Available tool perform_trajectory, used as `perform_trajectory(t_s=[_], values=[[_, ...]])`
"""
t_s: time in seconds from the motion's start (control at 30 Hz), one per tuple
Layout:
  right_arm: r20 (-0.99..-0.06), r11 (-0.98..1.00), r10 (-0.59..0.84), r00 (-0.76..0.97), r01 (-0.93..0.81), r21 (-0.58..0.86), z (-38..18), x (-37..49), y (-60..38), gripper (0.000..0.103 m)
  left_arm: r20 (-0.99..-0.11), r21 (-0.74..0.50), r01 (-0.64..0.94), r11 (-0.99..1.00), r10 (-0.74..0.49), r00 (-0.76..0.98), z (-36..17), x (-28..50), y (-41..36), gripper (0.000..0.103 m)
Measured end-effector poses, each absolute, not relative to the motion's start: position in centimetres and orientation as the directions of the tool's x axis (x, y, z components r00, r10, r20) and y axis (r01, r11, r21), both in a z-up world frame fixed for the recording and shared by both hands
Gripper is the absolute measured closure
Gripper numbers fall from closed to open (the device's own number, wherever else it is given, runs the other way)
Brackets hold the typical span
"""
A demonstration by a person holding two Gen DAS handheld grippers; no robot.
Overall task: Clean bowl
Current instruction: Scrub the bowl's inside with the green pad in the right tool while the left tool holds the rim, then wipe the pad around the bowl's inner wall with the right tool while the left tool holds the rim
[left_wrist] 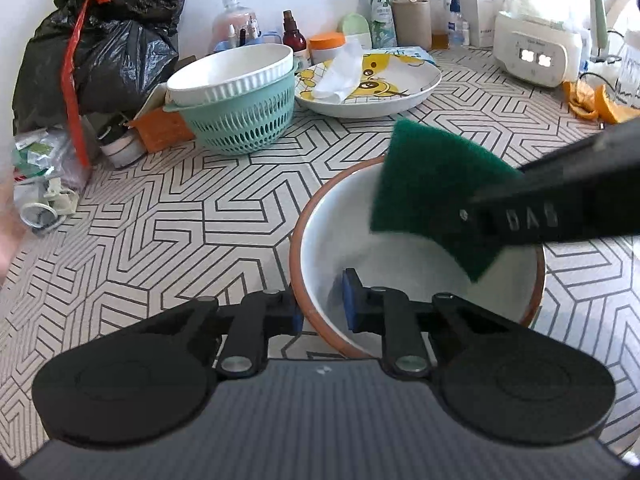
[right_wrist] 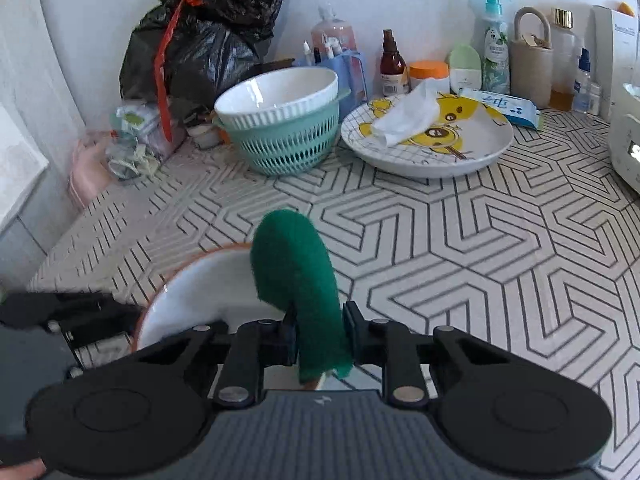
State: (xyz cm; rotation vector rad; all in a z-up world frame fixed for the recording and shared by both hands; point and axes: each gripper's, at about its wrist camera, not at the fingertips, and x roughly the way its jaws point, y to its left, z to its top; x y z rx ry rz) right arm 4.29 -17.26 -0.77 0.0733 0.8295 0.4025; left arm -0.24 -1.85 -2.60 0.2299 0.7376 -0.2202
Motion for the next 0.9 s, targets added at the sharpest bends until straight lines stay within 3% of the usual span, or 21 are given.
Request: perform_trajectory(t_s=[0.37,0.9], values=[[-0.695,0.909,0.415,0.587,-0.295,0.294,-1.2,2.7,-19.3,0.080,-0.674,0.137,0.264,0.955,-0.105,0.732,-2.8,-0.2,-2.3,0.084],[-0.701,0.921,0.390,0.597,-0.266,0.286,-0.2,0.6,-19.3,0.076,-0.670,0.137,0.233,0.963,-0.083,0.737,-2.9,0.0,-2.8,0.082]])
